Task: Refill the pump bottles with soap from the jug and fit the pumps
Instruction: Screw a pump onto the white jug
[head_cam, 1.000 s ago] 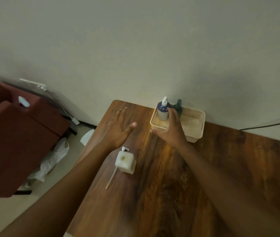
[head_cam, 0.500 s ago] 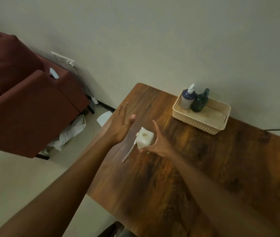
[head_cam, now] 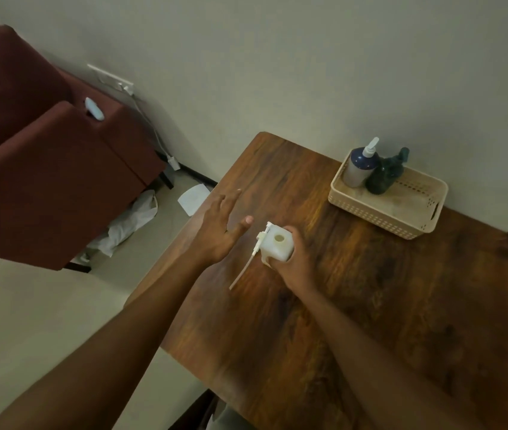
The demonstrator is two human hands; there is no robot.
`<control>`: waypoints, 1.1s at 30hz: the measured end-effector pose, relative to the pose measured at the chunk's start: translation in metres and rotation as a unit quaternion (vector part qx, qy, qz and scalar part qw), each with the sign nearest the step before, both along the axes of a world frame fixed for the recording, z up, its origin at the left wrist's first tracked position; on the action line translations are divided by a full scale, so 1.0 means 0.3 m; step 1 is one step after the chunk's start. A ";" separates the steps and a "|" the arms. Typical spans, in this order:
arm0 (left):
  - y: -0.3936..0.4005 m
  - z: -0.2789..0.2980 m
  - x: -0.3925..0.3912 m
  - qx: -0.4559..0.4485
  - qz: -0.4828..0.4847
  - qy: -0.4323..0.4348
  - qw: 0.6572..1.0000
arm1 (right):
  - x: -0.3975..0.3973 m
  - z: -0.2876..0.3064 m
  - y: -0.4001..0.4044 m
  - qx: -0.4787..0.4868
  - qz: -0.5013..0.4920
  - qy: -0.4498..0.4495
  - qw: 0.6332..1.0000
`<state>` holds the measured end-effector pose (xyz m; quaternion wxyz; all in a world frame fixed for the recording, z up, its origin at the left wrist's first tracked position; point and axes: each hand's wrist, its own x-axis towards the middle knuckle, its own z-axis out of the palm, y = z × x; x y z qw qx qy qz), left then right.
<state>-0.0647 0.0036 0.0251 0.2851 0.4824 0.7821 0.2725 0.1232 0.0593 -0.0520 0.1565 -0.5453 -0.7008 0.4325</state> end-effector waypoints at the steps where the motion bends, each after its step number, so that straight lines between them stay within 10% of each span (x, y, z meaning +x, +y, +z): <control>1: 0.018 -0.017 -0.009 0.000 -0.005 -0.002 1.000 | 0.006 0.008 0.005 0.001 -0.006 0.001 1.000; 18: 0.230 -0.393 0.062 -0.153 -0.081 0.094 0.980 | 0.119 0.066 0.068 0.015 -0.046 -0.023 0.999; 33: 0.301 -0.196 0.113 0.010 -0.039 0.034 0.999 | 0.201 0.164 0.103 0.023 -0.063 -0.024 0.997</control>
